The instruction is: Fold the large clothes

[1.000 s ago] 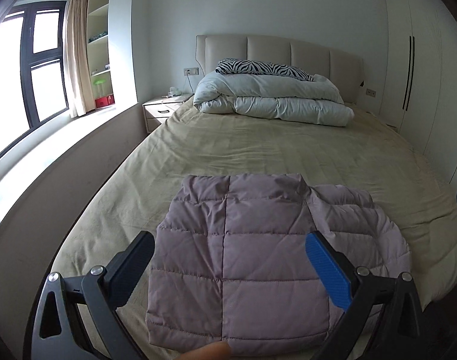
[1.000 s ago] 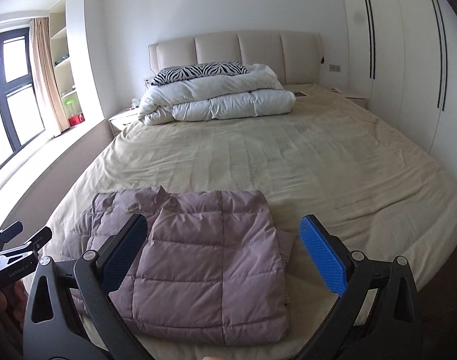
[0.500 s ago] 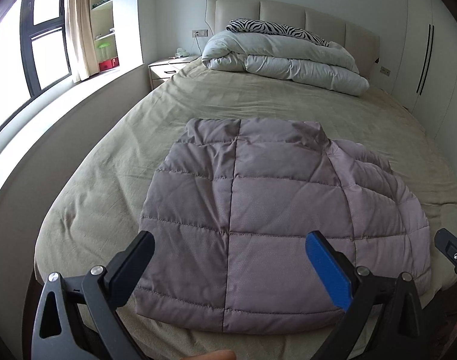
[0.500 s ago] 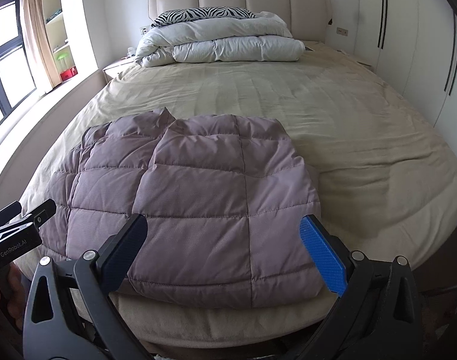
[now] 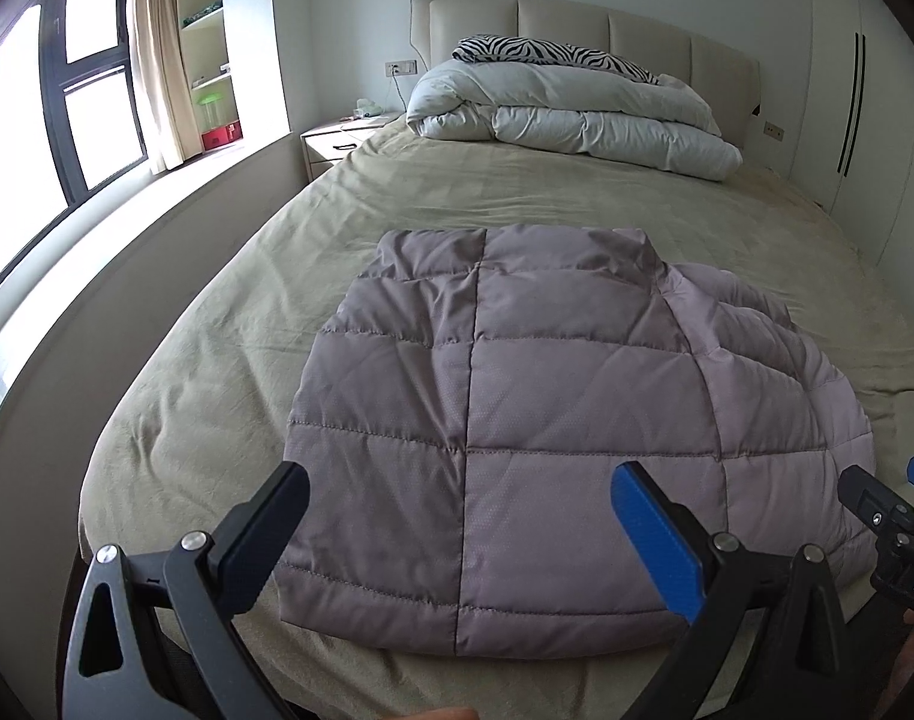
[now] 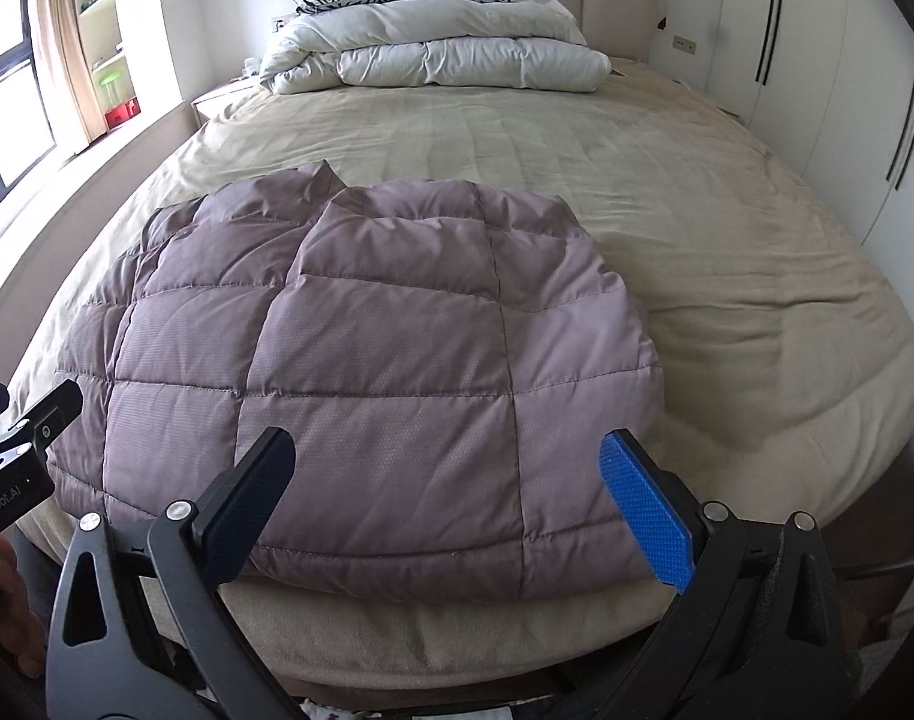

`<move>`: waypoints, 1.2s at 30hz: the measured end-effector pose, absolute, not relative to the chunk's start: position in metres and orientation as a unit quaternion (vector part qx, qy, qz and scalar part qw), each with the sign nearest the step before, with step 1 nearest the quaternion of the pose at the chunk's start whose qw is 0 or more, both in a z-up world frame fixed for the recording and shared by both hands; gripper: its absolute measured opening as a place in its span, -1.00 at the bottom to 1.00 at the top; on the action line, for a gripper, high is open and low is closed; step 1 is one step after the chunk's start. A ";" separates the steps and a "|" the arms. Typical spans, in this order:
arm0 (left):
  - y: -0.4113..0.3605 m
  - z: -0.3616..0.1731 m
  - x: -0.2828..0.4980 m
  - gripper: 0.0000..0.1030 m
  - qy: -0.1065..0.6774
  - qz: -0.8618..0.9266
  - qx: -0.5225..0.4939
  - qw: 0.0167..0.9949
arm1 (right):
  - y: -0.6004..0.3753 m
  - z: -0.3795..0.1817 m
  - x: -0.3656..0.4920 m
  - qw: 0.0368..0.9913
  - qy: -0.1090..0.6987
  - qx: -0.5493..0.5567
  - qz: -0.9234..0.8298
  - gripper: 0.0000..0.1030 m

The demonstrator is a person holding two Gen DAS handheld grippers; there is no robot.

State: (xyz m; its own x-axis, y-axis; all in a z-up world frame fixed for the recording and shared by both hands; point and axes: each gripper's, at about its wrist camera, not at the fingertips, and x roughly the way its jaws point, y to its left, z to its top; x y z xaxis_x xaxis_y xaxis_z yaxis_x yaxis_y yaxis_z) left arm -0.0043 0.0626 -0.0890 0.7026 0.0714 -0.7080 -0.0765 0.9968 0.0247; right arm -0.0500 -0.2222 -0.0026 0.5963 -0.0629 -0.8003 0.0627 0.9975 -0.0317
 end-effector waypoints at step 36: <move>0.061 -0.095 -0.004 1.00 0.391 0.039 0.002 0.920 | -0.218 -0.007 -0.053 0.891 0.453 0.006 -0.025 1.00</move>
